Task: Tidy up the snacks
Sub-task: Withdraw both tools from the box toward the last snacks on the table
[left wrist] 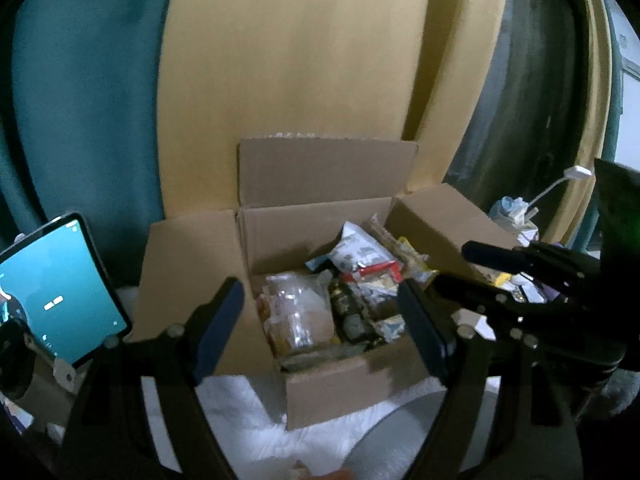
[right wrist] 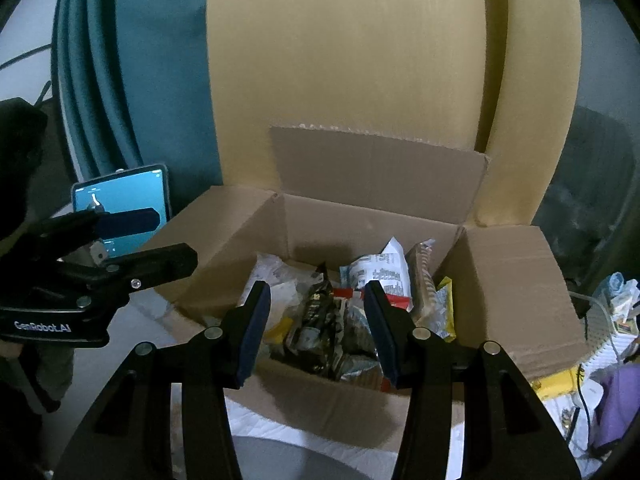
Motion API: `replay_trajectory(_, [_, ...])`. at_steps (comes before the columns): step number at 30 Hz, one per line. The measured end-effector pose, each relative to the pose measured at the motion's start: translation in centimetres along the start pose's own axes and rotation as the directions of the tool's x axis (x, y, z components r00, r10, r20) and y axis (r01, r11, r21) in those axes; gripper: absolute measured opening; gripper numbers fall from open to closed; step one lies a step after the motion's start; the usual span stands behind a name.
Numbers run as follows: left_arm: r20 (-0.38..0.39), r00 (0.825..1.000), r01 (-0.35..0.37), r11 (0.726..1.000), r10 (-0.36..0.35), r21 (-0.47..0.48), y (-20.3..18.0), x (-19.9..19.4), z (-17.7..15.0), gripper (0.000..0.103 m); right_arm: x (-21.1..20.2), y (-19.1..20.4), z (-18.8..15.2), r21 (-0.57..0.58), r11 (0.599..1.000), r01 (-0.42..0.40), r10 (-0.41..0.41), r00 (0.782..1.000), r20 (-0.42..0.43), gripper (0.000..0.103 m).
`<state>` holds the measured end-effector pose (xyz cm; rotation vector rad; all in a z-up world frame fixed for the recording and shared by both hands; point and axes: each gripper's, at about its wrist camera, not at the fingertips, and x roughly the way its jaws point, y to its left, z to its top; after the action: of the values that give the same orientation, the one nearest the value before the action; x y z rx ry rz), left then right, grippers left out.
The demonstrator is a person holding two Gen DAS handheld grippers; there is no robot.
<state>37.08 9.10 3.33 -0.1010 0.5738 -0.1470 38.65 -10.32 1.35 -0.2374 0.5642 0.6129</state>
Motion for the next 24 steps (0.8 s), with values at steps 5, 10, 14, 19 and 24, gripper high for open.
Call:
replay_trajectory(5, [0.018, 1.0, 0.002, 1.0, -0.002, 0.008, -0.7, -2.2, -0.6, 0.08, -1.8, 0.6, -0.5, -0.007, 1.0, 0.003, -0.003, 1.0, 0.014, 0.051])
replay_trajectory(10, [0.029, 1.0, 0.004, 1.0, -0.004, 0.009, -1.3, -4.0, -1.4, 0.08, -3.3, 1.3, -1.2, -0.013, 1.0, 0.003, -0.003, 1.0, 0.022, 0.051])
replay_trajectory(14, [0.036, 0.999, 0.006, 1.0, -0.006, 0.006, -1.7, -5.3, -2.2, 0.08, -4.2, 1.7, -1.7, -0.018, 1.0, 0.003, -0.002, 1.0, 0.027, 0.051])
replay_trajectory(19, [0.038, 0.999, 0.01, 1.0, -0.01, 0.002, -2.0, -6.7, -3.4, 0.08, -5.3, 2.3, -2.5, -0.022, 1.0, 0.001, -0.001, 1.0, 0.03, 0.051])
replay_trajectory(24, [0.028, 1.0, 0.01, 1.0, -0.01, -0.002, -2.2, -7.6, -5.1, 0.08, -6.2, 3.0, -3.3, -0.026, 1.0, -0.002, 0.002, 1.0, 0.028, 0.051])
